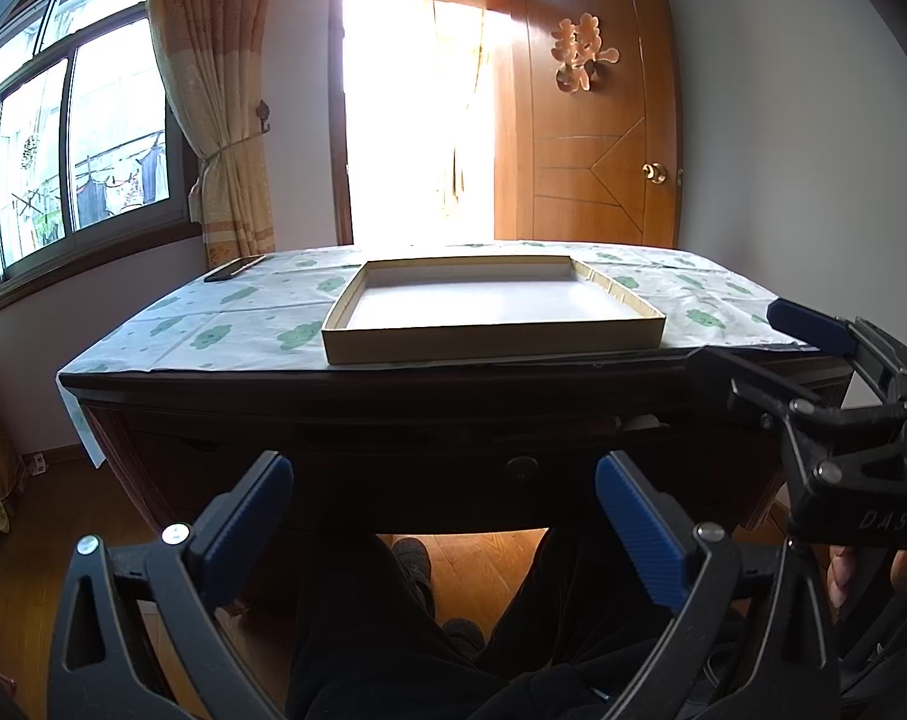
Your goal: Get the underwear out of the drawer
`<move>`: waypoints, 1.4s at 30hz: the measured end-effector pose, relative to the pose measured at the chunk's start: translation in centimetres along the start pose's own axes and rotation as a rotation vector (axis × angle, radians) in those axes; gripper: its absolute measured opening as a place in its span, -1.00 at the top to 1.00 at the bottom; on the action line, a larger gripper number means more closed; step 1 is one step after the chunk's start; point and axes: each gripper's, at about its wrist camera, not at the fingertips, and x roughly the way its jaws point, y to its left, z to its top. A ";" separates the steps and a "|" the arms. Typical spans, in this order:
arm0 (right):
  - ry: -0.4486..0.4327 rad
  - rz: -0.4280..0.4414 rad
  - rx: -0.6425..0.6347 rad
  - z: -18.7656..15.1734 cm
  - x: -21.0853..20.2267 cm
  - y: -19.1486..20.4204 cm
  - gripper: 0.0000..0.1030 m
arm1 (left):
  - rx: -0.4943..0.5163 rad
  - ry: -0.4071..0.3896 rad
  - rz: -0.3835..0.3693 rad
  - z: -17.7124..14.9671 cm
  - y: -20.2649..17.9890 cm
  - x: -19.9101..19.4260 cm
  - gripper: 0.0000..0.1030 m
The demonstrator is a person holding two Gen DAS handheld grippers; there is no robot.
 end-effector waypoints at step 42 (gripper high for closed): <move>-0.369 -0.017 -0.355 -6.7 9.2 -2.7 -0.99 | -0.014 0.031 0.031 -1.8 -0.1 8.1 -1.00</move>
